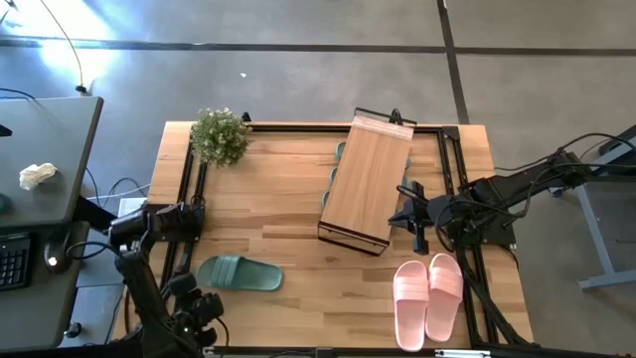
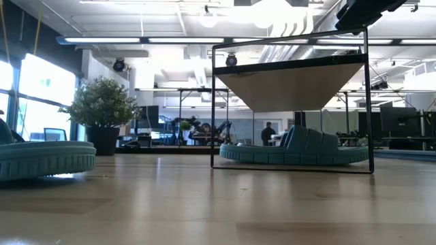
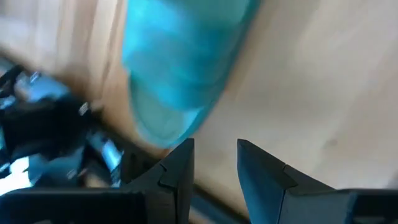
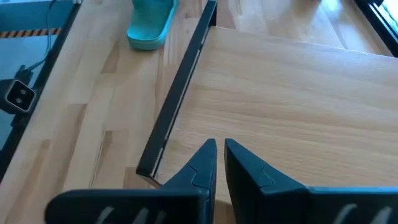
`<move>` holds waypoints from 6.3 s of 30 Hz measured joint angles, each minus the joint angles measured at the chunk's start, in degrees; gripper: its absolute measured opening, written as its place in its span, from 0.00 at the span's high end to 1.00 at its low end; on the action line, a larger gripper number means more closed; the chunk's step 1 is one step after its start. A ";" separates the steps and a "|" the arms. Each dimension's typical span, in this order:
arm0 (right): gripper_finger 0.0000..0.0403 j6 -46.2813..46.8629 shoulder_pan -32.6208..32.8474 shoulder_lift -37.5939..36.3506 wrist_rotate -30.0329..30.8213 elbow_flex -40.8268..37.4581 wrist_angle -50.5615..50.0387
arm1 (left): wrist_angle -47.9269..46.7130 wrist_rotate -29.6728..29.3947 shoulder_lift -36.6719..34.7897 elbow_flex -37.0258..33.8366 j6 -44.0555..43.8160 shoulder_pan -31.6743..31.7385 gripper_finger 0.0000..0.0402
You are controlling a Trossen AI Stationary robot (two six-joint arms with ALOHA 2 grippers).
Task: Pick and place slides into the shelf
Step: Put the green slide under the shelf
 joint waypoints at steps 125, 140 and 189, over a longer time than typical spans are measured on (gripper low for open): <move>0.94 -0.21 0.02 14.58 -2.93 20.54 -0.86 | 76.39 -12.62 -59.65 -71.13 10.74 18.25 0.74; 0.99 -28.35 -4.52 47.83 -22.44 45.05 -5.71 | 76.62 -13.61 -59.65 -71.13 16.56 21.97 0.74; 1.00 -49.94 0.99 94.60 -27.55 87.23 -19.82 | 72.92 -31.80 -59.67 -58.00 60.11 21.92 0.74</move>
